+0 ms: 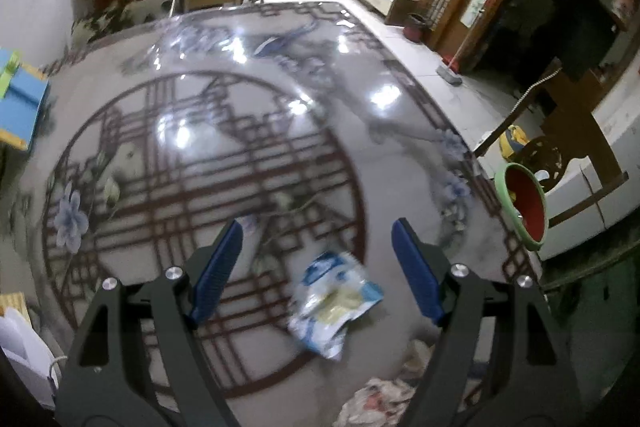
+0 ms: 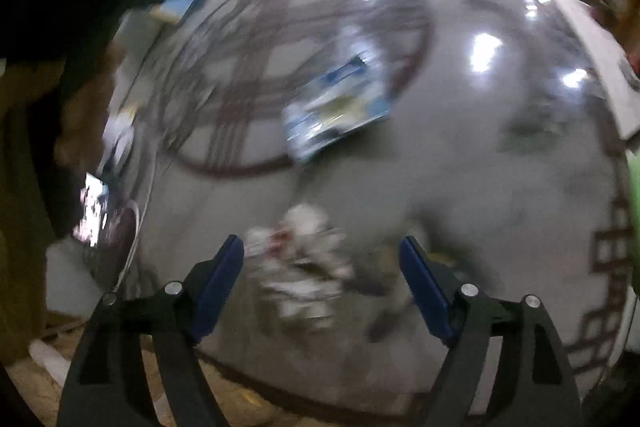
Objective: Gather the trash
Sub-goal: 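Grasp the blue-white snack bag with the left tool while the right tool grasps crumpled paper, then carry the snack bag and crumpled paper to the red bin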
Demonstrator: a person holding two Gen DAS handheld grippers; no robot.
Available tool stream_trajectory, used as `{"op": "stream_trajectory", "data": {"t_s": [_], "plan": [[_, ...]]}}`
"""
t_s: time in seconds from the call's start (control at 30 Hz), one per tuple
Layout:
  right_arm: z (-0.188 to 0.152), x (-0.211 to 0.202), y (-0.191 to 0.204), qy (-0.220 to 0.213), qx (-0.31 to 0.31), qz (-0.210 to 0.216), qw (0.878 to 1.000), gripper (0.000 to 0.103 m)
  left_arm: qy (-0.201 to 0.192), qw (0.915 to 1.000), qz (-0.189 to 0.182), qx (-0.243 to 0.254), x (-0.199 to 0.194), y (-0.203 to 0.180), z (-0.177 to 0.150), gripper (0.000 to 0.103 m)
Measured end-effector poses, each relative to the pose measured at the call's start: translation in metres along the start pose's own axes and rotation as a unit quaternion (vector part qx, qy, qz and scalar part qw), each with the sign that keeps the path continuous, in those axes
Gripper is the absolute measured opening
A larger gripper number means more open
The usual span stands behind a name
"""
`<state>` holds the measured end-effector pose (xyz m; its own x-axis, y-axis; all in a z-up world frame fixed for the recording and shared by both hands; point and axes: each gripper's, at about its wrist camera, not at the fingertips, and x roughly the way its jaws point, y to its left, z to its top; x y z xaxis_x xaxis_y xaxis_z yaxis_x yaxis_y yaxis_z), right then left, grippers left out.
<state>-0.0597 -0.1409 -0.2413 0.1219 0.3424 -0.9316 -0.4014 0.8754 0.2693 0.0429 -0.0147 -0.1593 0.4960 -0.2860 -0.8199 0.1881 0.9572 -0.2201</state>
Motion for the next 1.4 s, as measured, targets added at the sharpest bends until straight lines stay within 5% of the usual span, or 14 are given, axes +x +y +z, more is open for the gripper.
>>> {"op": "stream_trajectory", "data": {"t_s": [0.1, 0.17, 0.2, 0.57, 0.83, 1.03, 1.4], "plan": [[-0.005, 0.025, 0.015, 0.039, -0.019, -0.013, 0.999, 0.056, 0.004, 1.0000, 0.002, 0.000, 0.001, 0.006, -0.007, 0.074], [-0.005, 0.025, 0.018, 0.029, -0.011, 0.001, 1.000, 0.049, 0.005, 1.0000, 0.002, -0.001, 0.003, 0.006, -0.011, 0.074], [-0.002, 0.021, 0.017, 0.018, -0.006, 0.008, 1.000, 0.033, 0.005, 1.0000, 0.002, -0.001, 0.004, 0.006, -0.013, 0.074], [0.002, -0.055, -0.067, -0.110, 0.147, -0.068, 0.981, 0.032, 0.068, 0.9968, -0.017, 0.039, 0.052, -0.015, -0.052, 0.074], [0.000, -0.078, -0.088, -0.144, 0.182, -0.079, 0.970, 0.033, 0.113, 0.9908, 0.013, 0.074, 0.099, -0.036, -0.081, 0.072], [-0.002, -0.077, -0.091, -0.147, 0.190, -0.070, 0.968, 0.033, 0.098, 0.9907, 0.040, 0.085, 0.102, -0.041, -0.083, 0.048], [0.004, -0.097, -0.091, -0.187, 0.193, -0.069, 0.961, 0.033, 0.031, 0.9959, 0.019, 0.083, 0.055, -0.065, -0.041, 0.041]]}}
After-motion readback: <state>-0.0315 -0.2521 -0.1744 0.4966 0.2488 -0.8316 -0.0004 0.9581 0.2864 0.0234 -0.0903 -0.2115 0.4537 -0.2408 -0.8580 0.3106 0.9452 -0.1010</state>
